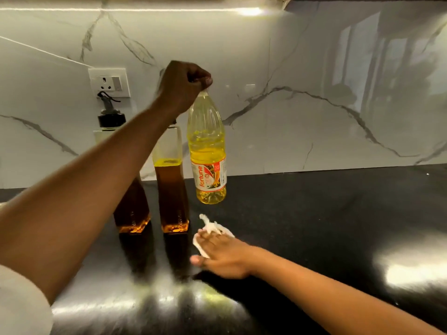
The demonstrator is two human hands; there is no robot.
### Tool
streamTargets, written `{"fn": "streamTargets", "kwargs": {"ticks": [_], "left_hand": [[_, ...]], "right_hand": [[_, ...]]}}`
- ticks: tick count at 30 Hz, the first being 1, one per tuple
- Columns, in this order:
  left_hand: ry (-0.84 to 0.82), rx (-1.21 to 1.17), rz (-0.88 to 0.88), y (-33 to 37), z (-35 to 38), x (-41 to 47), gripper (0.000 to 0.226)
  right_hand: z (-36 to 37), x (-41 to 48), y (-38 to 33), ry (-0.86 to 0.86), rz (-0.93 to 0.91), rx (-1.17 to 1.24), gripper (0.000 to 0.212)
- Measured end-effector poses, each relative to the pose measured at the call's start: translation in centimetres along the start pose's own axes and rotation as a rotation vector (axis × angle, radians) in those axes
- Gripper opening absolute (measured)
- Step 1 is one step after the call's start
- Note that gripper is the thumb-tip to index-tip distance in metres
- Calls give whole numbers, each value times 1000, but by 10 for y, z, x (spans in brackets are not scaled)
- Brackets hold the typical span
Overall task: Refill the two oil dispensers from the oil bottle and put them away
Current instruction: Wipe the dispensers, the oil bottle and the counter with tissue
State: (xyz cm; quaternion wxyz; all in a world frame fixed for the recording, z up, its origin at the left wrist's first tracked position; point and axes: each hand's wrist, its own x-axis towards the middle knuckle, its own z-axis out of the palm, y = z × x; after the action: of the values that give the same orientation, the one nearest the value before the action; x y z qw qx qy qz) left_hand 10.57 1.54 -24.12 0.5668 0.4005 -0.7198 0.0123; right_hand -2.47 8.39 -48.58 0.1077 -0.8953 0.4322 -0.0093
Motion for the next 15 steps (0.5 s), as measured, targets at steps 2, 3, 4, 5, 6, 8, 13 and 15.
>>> {"fn": "streamTargets", "kwargs": {"ticks": [2,3,4,5,6,8,13,15], "left_hand": [[-5,-5,-5,-5,-4,3,21],[-8,-7,-5,-6,-6,3,21],[-11,-7,-1,-5,-9,3,21],[-13,-8,2,-5,-11,3,20],[-11,-12,1,-4,-13,3,19],[0,-12,1,-3,-15,4,19],[-10,-29,-5,-4,-16,4,19],[-21,-37,0,-5,-14,2,18]], "right_hand": [[-5,-14,34,34,73,64,58],[-12,-12,56,56,178,48,58],[-19,-5,72,74,284,-3,66],[-24,8,82,77,366,-65,74],[-25,22,83,81,398,-105,79],[-16,44,60,85,283,-150,76],[4,-19,25,-43,-49,-28,78],[-4,-37,60,-10,86,13,76]]}}
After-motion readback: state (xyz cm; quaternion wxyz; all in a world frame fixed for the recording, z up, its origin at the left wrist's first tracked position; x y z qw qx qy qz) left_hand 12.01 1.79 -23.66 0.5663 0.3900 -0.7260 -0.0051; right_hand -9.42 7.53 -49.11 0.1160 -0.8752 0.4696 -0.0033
